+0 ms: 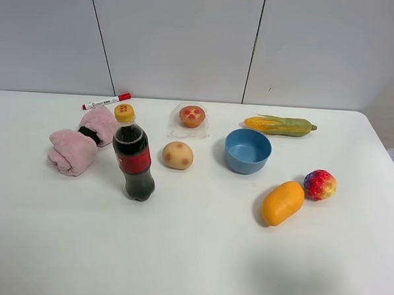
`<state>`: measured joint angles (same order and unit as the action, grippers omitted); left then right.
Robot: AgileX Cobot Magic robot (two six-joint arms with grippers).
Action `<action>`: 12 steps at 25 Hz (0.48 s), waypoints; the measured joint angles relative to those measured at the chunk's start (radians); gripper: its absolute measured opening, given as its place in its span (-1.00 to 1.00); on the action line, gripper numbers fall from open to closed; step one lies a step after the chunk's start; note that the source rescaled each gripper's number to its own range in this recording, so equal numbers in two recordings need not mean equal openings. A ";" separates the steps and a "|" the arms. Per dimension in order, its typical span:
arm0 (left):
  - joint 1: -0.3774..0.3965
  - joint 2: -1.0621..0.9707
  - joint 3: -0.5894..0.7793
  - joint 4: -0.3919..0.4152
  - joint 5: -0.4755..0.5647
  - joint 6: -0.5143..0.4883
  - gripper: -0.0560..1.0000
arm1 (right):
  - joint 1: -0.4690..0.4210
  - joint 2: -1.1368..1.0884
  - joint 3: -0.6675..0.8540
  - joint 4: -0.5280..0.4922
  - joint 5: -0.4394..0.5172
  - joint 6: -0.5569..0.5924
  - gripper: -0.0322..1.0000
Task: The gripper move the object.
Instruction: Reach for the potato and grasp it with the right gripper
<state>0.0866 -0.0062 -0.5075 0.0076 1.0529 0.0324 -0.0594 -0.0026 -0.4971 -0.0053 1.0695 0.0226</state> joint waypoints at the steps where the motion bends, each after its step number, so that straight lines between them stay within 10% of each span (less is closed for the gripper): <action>1: 0.000 0.000 0.000 0.000 0.000 0.000 1.00 | 0.000 0.000 0.000 0.000 0.000 0.000 1.00; 12: 0.000 0.000 0.000 0.000 0.000 0.000 1.00 | 0.000 0.000 0.000 0.000 0.000 0.000 1.00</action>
<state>0.0866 -0.0062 -0.5075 0.0076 1.0529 0.0324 -0.0594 -0.0026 -0.4971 -0.0053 1.0695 0.0226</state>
